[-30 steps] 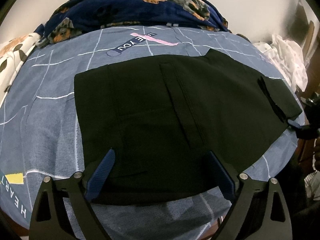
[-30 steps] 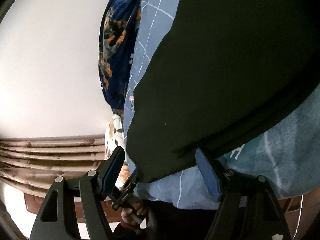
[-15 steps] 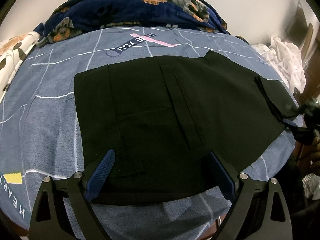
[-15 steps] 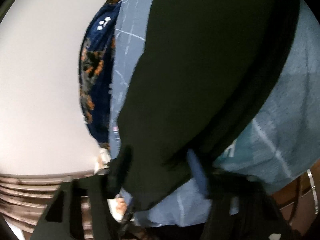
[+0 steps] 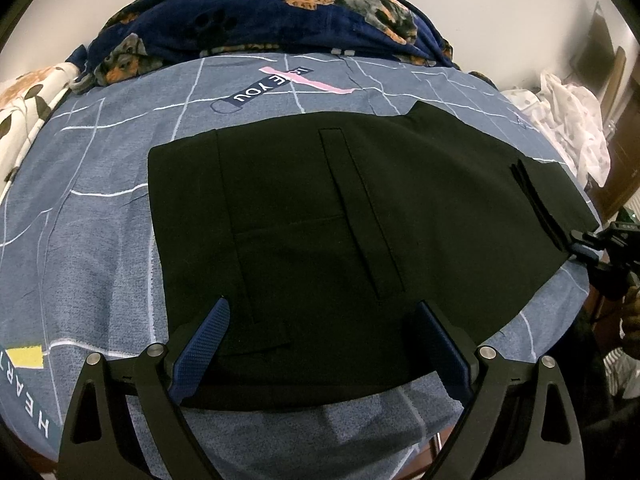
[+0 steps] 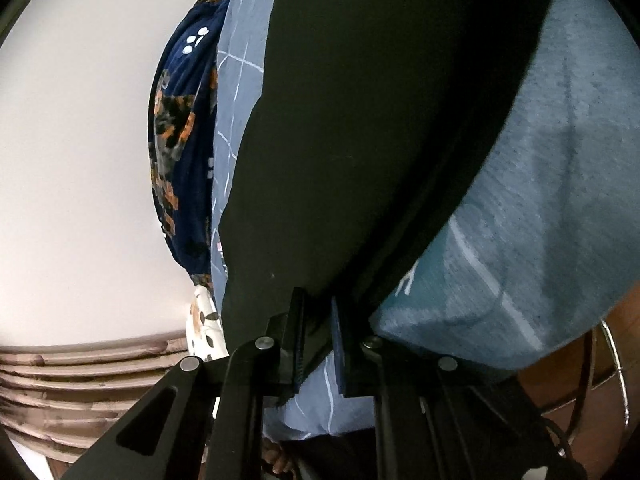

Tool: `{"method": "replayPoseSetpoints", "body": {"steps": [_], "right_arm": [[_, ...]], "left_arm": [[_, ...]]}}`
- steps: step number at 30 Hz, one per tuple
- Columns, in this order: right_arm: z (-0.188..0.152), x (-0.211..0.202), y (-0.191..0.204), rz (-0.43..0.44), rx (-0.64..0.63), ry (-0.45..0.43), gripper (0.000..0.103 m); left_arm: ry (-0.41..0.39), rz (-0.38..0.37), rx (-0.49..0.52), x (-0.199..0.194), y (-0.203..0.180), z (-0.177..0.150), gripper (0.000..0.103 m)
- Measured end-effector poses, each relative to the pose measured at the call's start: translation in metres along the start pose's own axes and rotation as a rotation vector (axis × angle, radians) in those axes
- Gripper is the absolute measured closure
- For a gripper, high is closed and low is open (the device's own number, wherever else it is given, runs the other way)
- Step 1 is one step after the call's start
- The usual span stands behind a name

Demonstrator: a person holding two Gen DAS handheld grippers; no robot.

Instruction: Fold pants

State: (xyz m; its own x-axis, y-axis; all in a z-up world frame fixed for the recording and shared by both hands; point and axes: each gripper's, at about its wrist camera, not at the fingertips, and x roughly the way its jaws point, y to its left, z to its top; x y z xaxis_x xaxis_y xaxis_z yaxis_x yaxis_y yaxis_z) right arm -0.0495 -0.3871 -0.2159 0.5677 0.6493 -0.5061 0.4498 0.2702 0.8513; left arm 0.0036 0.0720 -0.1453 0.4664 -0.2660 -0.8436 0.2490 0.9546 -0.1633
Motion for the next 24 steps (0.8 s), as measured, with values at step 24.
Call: {"method": "replayPoseSetpoints", "body": {"steps": [24], "right_arm": [[-0.0028, 0.0033, -0.0064, 0.002, 0.002, 0.019, 0.093]], "left_arm": [[0.005, 0.014, 0.023, 0.001, 0.0004, -0.0004, 0.009]]}}
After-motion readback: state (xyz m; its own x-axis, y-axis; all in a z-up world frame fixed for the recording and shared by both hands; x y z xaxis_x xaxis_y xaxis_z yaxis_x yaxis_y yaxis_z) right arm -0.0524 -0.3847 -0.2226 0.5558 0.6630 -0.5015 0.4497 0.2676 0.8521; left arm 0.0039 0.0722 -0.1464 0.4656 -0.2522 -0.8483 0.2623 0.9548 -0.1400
